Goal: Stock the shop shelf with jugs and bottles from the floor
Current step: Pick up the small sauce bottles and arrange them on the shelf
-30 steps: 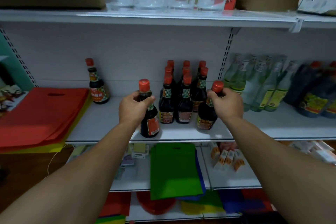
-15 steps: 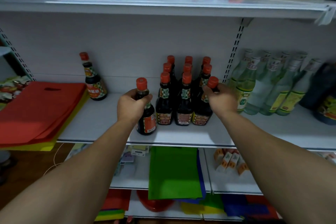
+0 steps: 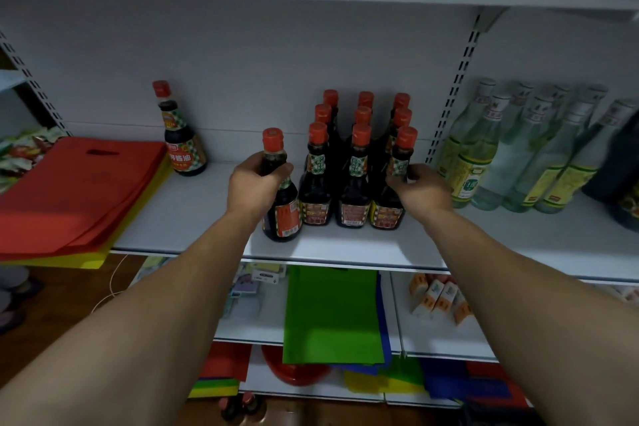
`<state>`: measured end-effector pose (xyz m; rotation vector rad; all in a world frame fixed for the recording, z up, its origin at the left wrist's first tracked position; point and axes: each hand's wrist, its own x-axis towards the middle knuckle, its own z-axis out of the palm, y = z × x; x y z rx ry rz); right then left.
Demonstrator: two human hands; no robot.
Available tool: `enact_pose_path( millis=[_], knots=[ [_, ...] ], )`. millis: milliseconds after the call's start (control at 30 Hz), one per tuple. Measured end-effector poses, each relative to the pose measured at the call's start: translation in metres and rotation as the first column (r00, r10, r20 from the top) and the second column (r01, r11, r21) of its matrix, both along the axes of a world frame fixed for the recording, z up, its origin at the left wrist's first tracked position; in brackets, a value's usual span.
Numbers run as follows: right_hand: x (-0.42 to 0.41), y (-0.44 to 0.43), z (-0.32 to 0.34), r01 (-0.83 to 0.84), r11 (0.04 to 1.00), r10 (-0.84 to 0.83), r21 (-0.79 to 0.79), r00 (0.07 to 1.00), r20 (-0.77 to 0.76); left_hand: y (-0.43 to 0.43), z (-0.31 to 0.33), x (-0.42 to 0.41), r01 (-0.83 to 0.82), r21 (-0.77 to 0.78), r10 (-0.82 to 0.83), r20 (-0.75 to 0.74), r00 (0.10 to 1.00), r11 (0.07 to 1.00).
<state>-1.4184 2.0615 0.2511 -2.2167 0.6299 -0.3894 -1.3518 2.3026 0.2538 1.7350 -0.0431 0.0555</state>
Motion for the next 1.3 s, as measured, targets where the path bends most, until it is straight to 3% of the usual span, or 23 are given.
enact_pose_path(
  millis=[167,500,633,800,967,1067,1300],
  knots=[
    [-0.007,-0.005,-0.015,0.008,1.0,-0.006,0.027,0.998,-0.059,0.0,-0.002,0.0,-0.001,0.014,0.0,0.009,1.0,1.0],
    [-0.014,-0.002,-0.026,0.064,0.998,-0.064,0.019,0.998,-0.022,0.004,-0.003,-0.002,-0.024,-0.042,0.024,0.015,1.0,0.999],
    [-0.026,0.01,-0.025,0.175,0.983,-0.171,-0.062,0.983,0.069,0.018,-0.002,-0.007,-0.026,-0.05,0.028,0.036,0.999,0.998],
    [-0.04,0.05,-0.024,0.201,0.964,-0.169,-0.176,0.969,0.183,0.048,0.0,-0.013,-0.029,-0.025,0.03,0.049,0.998,0.999],
    [-0.041,0.126,-0.022,0.029,0.983,0.009,-0.18,0.979,0.206,0.088,0.012,-0.016,0.0,-0.026,0.001,0.058,0.998,1.0],
    [-0.028,0.181,-0.021,-0.116,0.984,0.136,-0.135,0.98,0.148,0.112,0.019,-0.013,0.047,-0.016,-0.046,0.075,0.996,0.999],
    [0.005,0.271,-0.018,-0.259,0.963,0.259,-0.078,0.966,-0.005,0.16,0.017,0.0,0.078,-0.002,-0.077,0.086,0.993,0.997]
  ],
)
